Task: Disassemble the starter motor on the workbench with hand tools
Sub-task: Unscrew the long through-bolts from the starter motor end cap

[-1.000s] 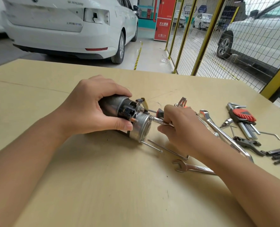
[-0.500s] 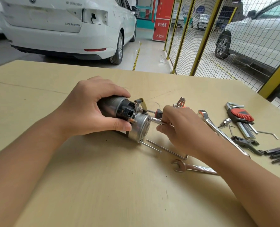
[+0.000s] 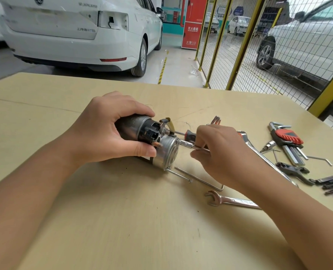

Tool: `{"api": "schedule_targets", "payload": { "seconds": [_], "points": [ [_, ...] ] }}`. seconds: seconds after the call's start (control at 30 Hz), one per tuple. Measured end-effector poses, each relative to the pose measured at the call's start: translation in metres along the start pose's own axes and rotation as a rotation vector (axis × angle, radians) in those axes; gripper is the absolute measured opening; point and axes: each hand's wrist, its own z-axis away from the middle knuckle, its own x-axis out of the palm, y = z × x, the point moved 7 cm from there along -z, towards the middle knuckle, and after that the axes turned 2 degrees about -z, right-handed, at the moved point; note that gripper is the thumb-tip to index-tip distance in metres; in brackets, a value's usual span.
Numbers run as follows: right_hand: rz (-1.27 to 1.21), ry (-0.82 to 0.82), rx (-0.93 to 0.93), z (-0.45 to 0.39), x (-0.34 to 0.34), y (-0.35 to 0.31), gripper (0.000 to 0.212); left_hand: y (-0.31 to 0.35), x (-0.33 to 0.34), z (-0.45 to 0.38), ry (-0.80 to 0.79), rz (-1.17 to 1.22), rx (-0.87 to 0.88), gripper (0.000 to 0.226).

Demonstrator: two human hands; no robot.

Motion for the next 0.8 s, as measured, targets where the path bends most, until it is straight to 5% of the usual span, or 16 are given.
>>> {"api": "schedule_targets", "payload": {
  "seconds": [0.2,0.37,0.63,0.8],
  "points": [
    [0.020,-0.083,0.036,-0.0013,0.0032,0.0029,0.032,-0.0001,0.0008,0.0002,-0.006,0.001,0.001,0.066],
    [0.029,-0.030,0.049,-0.0006,-0.0012,-0.0001,0.020,-0.0007,0.0007,0.0000,-0.002,-0.001,0.007,0.066],
    [-0.006,-0.002,-0.029,-0.0001,-0.0006,-0.0030,0.033,-0.0013,0.0012,-0.0001,-0.004,0.009,-0.003,0.066],
    [-0.014,-0.004,0.021,-0.0024,0.0007,0.0027,0.018,-0.0009,0.0011,-0.0003,-0.003,0.004,0.001,0.066]
  ]
}}
